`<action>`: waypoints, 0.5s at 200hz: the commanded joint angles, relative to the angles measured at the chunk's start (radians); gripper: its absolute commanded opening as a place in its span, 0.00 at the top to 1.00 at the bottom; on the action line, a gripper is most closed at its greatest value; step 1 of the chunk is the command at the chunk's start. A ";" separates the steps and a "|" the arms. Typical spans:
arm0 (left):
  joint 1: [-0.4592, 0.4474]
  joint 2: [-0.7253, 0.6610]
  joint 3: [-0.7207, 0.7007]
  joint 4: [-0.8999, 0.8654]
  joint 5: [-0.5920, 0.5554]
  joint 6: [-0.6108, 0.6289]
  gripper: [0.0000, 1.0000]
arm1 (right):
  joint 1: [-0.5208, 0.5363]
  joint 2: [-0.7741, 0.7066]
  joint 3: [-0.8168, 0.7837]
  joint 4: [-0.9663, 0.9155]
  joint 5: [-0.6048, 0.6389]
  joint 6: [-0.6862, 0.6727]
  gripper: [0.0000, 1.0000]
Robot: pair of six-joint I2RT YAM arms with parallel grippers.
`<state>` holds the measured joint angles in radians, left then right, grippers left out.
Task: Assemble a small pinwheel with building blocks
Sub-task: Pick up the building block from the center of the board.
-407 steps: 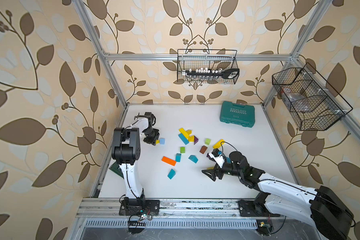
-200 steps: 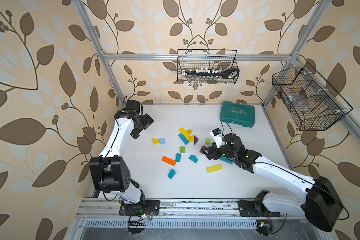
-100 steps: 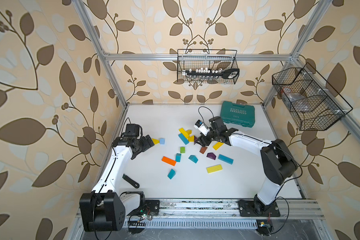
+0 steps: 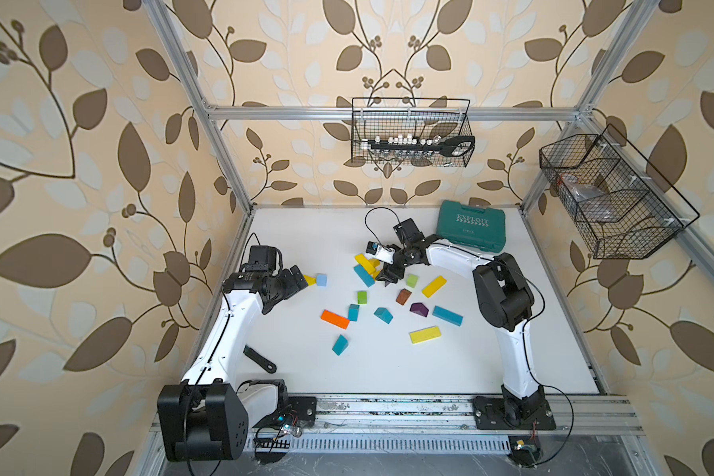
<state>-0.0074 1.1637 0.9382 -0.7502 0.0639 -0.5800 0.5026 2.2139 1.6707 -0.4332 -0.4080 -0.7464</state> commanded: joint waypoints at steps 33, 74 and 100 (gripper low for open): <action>-0.003 0.034 0.013 0.015 0.039 0.011 0.01 | 0.006 0.073 0.118 -0.164 0.033 -0.108 0.41; -0.003 0.032 0.023 -0.002 0.023 0.014 0.01 | 0.026 0.075 0.137 -0.225 0.098 -0.132 0.57; -0.021 -0.002 0.034 -0.041 -0.070 0.000 0.01 | 0.047 0.084 0.166 -0.279 0.159 -0.133 0.62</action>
<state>-0.0086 1.2022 0.9386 -0.7517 0.0708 -0.5797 0.5266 2.2707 1.7878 -0.6266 -0.3161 -0.8658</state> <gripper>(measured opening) 0.989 0.398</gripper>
